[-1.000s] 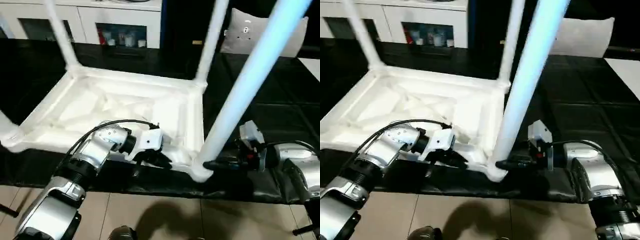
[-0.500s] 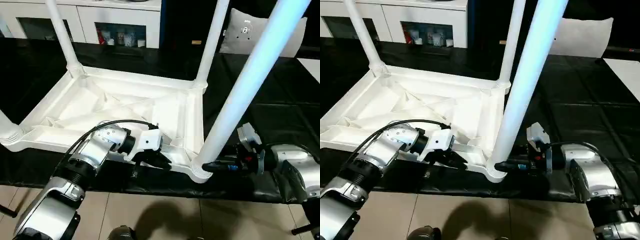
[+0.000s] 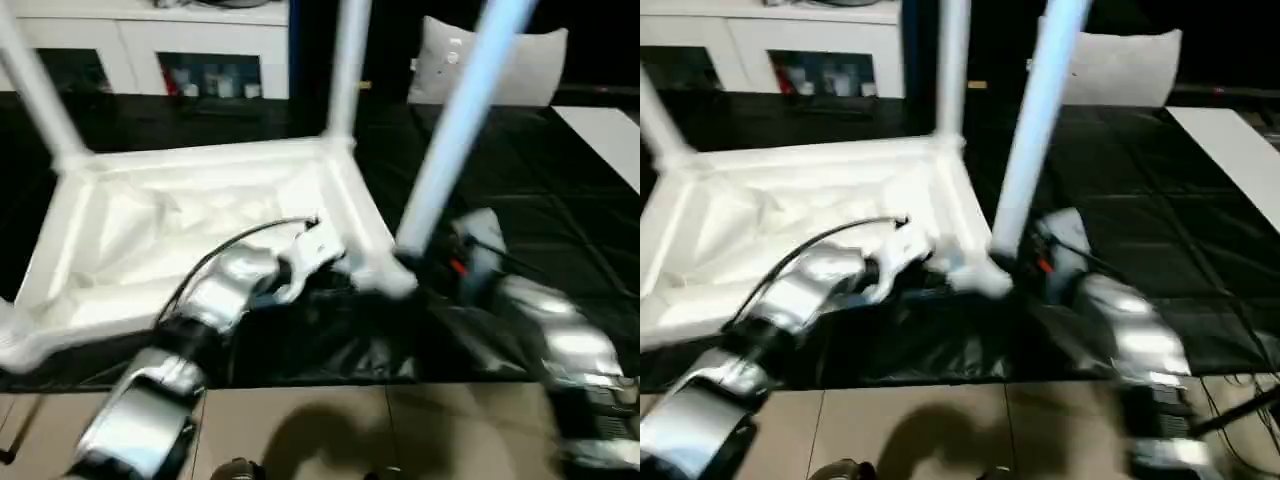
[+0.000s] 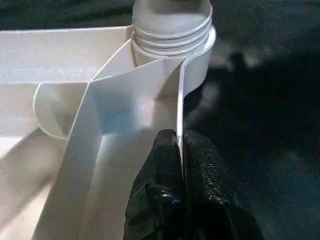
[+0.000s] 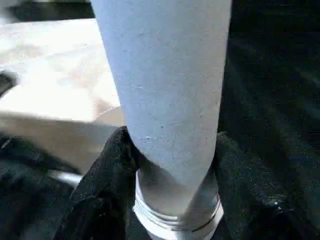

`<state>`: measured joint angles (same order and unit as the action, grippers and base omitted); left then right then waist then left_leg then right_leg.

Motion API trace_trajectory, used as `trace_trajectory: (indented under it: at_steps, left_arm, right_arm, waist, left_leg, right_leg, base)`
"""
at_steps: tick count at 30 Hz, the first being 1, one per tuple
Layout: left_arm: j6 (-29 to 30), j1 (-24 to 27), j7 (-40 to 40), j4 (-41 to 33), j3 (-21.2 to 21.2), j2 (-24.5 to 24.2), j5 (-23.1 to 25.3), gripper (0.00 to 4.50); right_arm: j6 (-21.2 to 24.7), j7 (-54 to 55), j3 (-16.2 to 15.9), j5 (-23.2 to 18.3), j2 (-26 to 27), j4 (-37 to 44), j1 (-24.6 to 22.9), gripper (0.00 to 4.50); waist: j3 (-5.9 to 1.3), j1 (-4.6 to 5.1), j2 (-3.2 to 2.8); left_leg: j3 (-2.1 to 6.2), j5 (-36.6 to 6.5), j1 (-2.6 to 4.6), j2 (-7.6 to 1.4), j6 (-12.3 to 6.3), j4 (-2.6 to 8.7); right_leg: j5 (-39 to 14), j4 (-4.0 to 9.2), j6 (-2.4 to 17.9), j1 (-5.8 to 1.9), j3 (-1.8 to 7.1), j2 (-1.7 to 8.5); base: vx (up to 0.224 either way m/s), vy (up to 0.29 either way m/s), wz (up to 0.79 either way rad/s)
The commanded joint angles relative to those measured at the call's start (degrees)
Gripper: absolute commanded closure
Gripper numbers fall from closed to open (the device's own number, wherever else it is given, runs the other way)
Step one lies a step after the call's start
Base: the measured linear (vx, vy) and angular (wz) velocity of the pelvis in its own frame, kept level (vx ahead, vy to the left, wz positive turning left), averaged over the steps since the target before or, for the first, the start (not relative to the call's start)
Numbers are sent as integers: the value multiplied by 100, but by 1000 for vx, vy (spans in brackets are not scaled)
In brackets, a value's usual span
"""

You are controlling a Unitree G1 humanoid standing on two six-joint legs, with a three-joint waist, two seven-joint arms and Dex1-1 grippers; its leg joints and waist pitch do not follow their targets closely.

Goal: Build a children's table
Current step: Rotate leg to tighten

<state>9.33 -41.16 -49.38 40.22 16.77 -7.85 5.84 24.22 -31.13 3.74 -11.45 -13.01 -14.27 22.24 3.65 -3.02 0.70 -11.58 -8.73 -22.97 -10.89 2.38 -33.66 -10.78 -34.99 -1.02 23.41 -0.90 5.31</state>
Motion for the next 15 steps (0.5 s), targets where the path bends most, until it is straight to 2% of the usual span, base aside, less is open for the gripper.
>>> trace_trajectory:
  at_steps: [1,2,3,5,8,11,13,15]
  left_arm:
    - [-64,-229,757,-69,-276,411,-163,450]
    - [-9,-254,1018,-70,-312,505,-93,450]
    - [-5,-255,1047,-74,-311,515,-80,450]
    - [-29,-240,1113,-103,-275,553,-24,450]
    - [-73,-202,1078,-140,-202,556,19,450]
    - [-216,-142,948,-159,-163,467,26,450]
    - [-188,-104,934,-208,-244,427,-51,450]
    - [-276,-49,771,-250,-213,327,-62,450]
  right_arm:
    - [255,701,-110,146,375,-147,29,256]
    - [160,1044,-50,181,541,-165,74,256]
    - [125,1095,-42,192,562,-171,79,256]
    - [-131,1196,-62,255,624,-202,88,201]
    - [-295,1162,-67,223,691,-164,69,165]
    - [-225,1047,-61,214,681,78,-31,141]
    - [-178,968,-44,139,598,224,-115,133]
    - [-243,794,-58,98,457,329,-202,104]
  waist:
    - [-375,-32,65]
    - [-398,-37,66]
    - [-402,-41,84]
    - [-415,-59,77]
    - [-421,-85,87]
    - [-399,-97,74]
    - [-388,-87,74]
    - [-382,-80,74]
  left_leg:
    - [116,-1597,158,-172,5,434]
    - [109,-1426,153,-158,-30,417]
    - [103,-1356,149,-158,-61,415]
    - [93,-1149,140,-154,-158,394]
    - [75,-887,124,-141,-347,370]
    - [74,-927,135,-151,-417,379]
    - [84,-1084,138,-160,-348,402]
    - [87,-1178,139,-161,-311,409]
  right_leg:
    - [-1538,487,1003,-147,106,222]
    - [-1228,462,1062,-167,101,218]
    - [-1140,461,1064,-177,100,219]
    - [-808,432,1106,-203,100,214]
    - [-348,393,1190,-235,99,208]
    - [-443,412,1199,-231,97,204]
    - [-685,430,1160,-231,93,206]
    - [-827,446,1133,-229,93,211]
  base:
    - [0,0,0]
    - [0,0,0]
    - [0,0,0]
    - [0,0,0]
    - [0,0,0]
    - [0,0,0]
    - [0,0,0]
    - [0,0,0]
